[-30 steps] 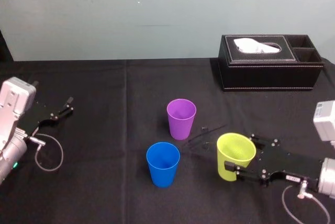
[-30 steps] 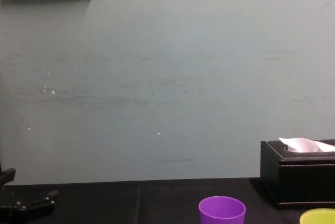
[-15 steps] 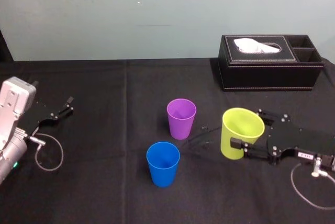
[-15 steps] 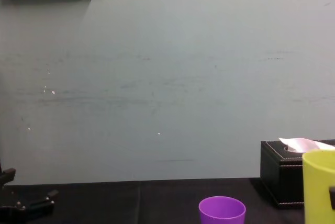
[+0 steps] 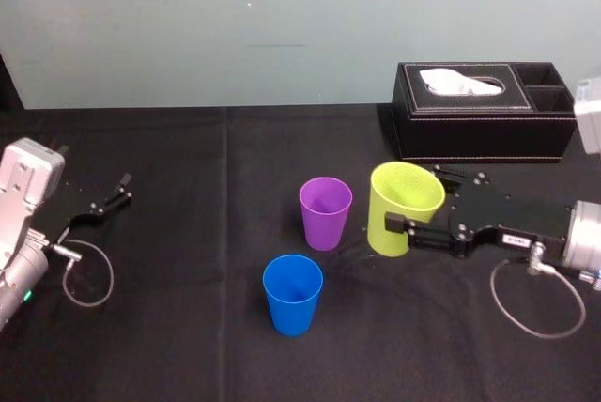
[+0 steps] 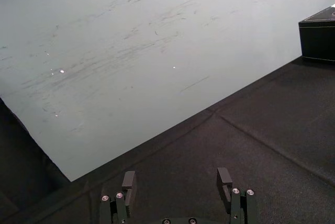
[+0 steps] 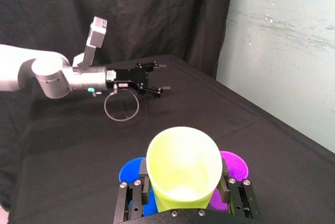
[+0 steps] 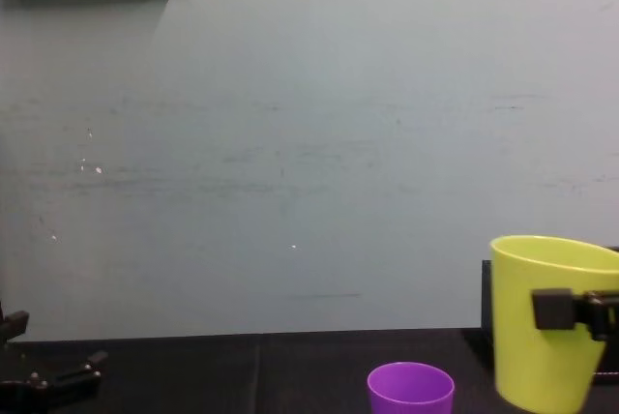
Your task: Stack the three plastic cups sequentially using one hand.
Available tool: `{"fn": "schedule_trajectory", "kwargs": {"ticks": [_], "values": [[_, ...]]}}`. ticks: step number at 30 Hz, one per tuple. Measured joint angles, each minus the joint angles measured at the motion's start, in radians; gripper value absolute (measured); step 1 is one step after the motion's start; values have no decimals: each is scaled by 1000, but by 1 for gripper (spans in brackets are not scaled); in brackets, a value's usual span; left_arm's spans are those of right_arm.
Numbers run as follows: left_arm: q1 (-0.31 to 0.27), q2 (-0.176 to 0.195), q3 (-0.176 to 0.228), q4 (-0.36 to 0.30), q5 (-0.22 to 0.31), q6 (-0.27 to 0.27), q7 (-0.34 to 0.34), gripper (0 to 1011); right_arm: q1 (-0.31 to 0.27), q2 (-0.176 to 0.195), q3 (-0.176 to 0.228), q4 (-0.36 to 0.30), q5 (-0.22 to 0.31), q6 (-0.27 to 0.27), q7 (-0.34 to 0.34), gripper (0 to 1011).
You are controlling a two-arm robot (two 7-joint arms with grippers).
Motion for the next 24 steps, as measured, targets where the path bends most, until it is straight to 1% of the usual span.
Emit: {"fn": "schedule_trajectory", "kwargs": {"ticks": [2, 3, 6, 7, 10, 13, 14, 19, 24], "values": [[0, 0, 0, 0, 0, 0, 0, 1011, 20, -10, -12, 11, 2, 10, 2, 735], [0, 0, 0, 0, 0, 0, 0, 1011, 40, -19, -24, 21, 3, 19, 3, 735], [0, 0, 0, 0, 0, 0, 0, 1011, 66, -32, -41, 36, 2, 31, 3, 735], [0, 0, 0, 0, 0, 0, 0, 1011, 88, -43, -55, 48, 0, 40, 3, 735], [0, 0, 0, 0, 0, 0, 0, 1011, 113, -56, -73, 63, -8, 50, 2, 735], [0, 0, 0, 0, 0, 0, 0, 1011, 155, -78, -104, 88, -24, 64, -7, 735], [0, 0, 0, 0, 0, 0, 0, 1012, 155, -78, -104, 88, -24, 64, -7, 735], [0, 0, 0, 0, 0, 0, 0, 1011, 201, -102, -140, 118, -42, 75, -23, 735], [0, 0, 0, 0, 0, 0, 0, 1011, 227, -116, -160, 139, -54, 79, -33, 735]]}}
